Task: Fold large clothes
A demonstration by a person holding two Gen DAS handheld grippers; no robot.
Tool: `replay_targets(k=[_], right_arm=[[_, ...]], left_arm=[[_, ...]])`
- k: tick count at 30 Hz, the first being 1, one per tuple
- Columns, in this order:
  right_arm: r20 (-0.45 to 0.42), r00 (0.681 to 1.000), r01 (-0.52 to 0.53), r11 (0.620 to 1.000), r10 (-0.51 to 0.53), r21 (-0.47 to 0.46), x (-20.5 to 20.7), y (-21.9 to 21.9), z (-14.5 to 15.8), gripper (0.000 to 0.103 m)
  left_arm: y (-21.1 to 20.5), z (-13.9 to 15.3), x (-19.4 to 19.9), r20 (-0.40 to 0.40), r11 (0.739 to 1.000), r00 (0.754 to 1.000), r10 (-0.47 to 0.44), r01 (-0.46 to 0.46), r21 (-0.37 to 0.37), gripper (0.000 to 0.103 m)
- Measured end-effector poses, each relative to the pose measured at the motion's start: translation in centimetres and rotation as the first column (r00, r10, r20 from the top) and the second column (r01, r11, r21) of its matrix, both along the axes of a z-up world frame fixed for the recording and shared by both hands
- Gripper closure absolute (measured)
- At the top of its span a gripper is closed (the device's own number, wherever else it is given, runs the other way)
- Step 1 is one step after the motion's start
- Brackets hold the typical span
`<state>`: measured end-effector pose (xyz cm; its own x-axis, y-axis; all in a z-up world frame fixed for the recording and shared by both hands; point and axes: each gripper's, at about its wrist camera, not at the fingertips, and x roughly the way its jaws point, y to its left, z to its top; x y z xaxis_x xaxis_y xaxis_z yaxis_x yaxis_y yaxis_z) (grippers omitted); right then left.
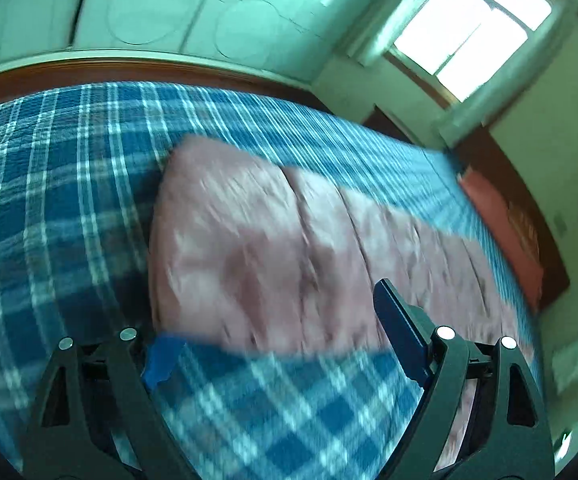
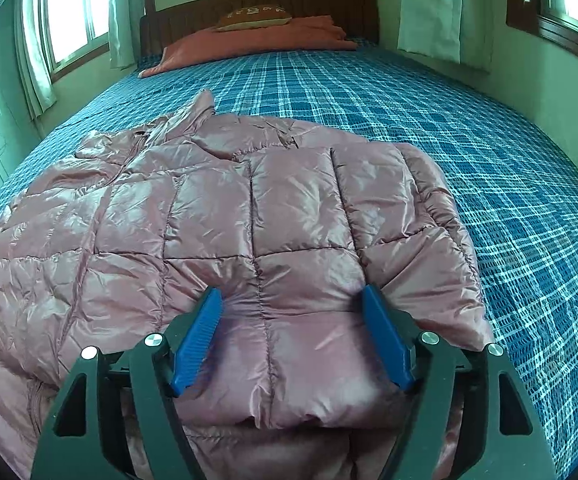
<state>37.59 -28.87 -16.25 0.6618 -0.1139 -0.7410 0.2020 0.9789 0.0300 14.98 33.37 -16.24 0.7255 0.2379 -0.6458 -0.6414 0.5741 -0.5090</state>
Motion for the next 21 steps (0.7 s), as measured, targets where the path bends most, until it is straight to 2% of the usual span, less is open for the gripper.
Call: replay_targets(k=[3, 4, 5, 7, 8, 10, 14, 17, 18, 20, 21], right_arm=[[0.001, 1.000, 0.001, 1.000, -0.001, -0.003, 0.0, 0.0, 0.0, 0.031], [0.002, 1.000, 0.001, 1.000, -0.001, -0.003, 0.0, 0.0, 0.0, 0.031], [0.002, 1.000, 0.001, 1.000, -0.001, -0.002, 0.0, 0.0, 0.0, 0.031], [0.002, 1.000, 0.000, 1.000, 0.000, -0.003, 0.0, 0.0, 0.0, 0.031], [0.003, 1.000, 0.001, 1.000, -0.001, -0.003, 0.0, 0.0, 0.0, 0.031], [0.003, 1.000, 0.001, 1.000, -0.001, -0.004, 0.0, 0.0, 0.0, 0.031], [0.005, 1.000, 0.002, 1.000, -0.002, -0.005, 0.0, 0.0, 0.0, 0.031], [0.004, 1.000, 0.001, 1.000, -0.001, -0.004, 0.0, 0.0, 0.0, 0.031], [0.005, 1.000, 0.002, 1.000, -0.002, -0.003, 0.0, 0.0, 0.0, 0.031], [0.005, 1.000, 0.002, 1.000, -0.002, -0.003, 0.0, 0.0, 0.0, 0.031], [0.005, 1.000, 0.002, 1.000, -0.002, -0.003, 0.0, 0.0, 0.0, 0.031]], left_arm=[[1.1, 0.3, 0.8, -0.010, 0.997, 0.997, 0.073, -0.073, 0.021, 0.036], [1.3, 0.4, 1.1, 0.006, 0.998, 0.998, 0.061, -0.062, 0.020, 0.059], [1.7, 0.5, 1.7, 0.025, 1.000, 0.999, 0.029, -0.029, 0.006, 0.076], [1.3, 1.2, 2.3, 0.000, 0.999, 1.000, 0.027, -0.027, 0.034, 0.081], [1.0, 1.9, 3.0, -0.004, 0.998, 1.000, 0.018, -0.017, 0.067, 0.084], [-0.2, 3.4, 4.5, -0.008, 0.991, 1.000, -0.013, 0.014, 0.130, 0.085], [-5.3, 7.1, 8.0, 0.024, 0.959, 0.989, -0.144, 0.133, 0.250, 0.085], [-10.9, 9.7, 11.2, 0.030, 0.906, 0.959, -0.283, 0.257, 0.335, 0.085], [-13.7, 10.4, 12.7, 0.027, 0.878, 0.937, -0.349, 0.316, 0.360, 0.085], [-17.1, 10.6, 14.5, 0.012, 0.841, 0.907, -0.421, 0.385, 0.380, 0.085], [-19.6, 10.6, 15.4, -0.001, 0.814, 0.884, -0.468, 0.431, 0.390, 0.085]])
